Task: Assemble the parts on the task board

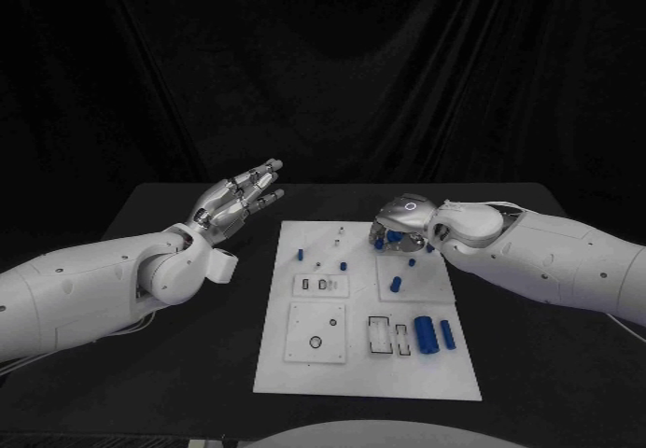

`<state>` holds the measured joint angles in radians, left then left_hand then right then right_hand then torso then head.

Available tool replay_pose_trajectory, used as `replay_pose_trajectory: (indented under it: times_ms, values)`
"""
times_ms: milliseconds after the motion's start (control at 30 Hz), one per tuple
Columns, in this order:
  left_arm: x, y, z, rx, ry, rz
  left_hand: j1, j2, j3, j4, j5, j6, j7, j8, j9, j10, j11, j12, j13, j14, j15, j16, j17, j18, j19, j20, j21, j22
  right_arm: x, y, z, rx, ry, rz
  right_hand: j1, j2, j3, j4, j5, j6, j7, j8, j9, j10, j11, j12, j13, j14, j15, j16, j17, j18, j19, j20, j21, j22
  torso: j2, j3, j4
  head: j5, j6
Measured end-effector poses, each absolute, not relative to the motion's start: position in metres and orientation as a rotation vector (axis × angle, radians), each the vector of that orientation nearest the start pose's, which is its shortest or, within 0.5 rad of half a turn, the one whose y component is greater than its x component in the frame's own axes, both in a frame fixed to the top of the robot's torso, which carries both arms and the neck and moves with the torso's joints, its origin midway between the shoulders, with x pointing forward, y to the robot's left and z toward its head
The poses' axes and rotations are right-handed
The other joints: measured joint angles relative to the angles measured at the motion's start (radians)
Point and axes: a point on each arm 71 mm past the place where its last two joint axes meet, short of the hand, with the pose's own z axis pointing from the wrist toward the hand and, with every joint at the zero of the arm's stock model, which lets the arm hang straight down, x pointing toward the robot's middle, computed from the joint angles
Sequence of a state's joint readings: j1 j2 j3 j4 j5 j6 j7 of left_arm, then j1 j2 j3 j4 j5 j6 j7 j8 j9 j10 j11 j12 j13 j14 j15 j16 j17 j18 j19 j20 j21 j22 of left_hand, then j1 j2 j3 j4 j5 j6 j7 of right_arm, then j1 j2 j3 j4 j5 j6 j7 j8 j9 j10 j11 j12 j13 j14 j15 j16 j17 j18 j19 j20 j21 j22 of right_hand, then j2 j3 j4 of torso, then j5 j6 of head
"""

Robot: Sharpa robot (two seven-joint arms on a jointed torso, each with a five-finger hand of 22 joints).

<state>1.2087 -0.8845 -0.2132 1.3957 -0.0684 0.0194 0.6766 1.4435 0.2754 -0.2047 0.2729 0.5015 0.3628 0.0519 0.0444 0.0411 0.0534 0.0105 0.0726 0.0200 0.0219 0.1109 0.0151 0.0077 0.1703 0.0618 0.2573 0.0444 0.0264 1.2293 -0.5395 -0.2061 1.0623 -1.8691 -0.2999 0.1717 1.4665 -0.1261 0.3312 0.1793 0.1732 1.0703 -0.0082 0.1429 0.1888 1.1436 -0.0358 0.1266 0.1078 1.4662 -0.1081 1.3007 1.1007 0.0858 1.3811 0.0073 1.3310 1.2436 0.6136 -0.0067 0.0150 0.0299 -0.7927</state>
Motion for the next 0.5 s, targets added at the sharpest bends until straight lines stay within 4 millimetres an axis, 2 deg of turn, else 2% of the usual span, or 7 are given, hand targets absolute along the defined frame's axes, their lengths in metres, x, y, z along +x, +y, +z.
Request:
replay_pose_trajectory:
  times_ms: [167,300,500]
  values:
    - [0.478,0.258,-0.221,-0.903,1.427,-1.753,0.008,0.0,0.003,0.003,0.0,0.0,0.0,0.0,0.0,0.0,0.0,0.0,0.0,0.004,0.004,0.0,0.0,0.0,0.0,0.0,0.0,0.0,0.53,-0.159,-0.244,-0.825,1.584,0.486,0.009,-0.004,0.0,0.0,-0.001,0.006,0.006,0.0,0.006,0.0,0.0,0.0,-0.004,0.0,0.0,0.0,-0.003,0.0,0.0,0.0,0.0,0.001,-0.001,0.0,-0.001,0.005,0.002]
    - [0.478,0.26,-0.221,-0.904,1.426,-1.75,0.008,0.0,0.007,-0.001,0.0,0.0,0.0,0.0,0.0,0.004,0.004,0.004,0.0,0.004,0.004,0.0,0.0,0.0,0.0,0.0,0.0,0.0,0.533,-0.153,-0.23,-0.823,1.56,0.495,0.008,-0.004,0.0,0.0,-0.005,0.007,0.007,0.0,0.012,0.004,0.004,-0.004,-0.007,0.0,0.0,-0.004,-0.006,0.0,0.0,0.0,0.0,0.001,-0.001,0.0,-0.001,0.008,0.004]
    - [0.479,0.261,-0.221,-0.904,1.425,-1.748,0.008,0.0,0.007,-0.001,0.0,0.0,0.0,0.0,0.0,0.004,0.004,0.004,0.0,0.004,0.004,0.0,0.001,0.0,0.0,0.0,0.0,0.0,0.54,-0.135,-0.215,-0.827,1.532,0.504,0.005,-0.001,0.003,0.003,-0.009,0.007,0.007,0.0,0.012,0.004,0.004,-0.008,-0.008,0.0,0.0,-0.004,-0.006,0.0,0.0,0.0,0.0,0.001,0.0,-0.0003,0.0002,0.006,0.002]
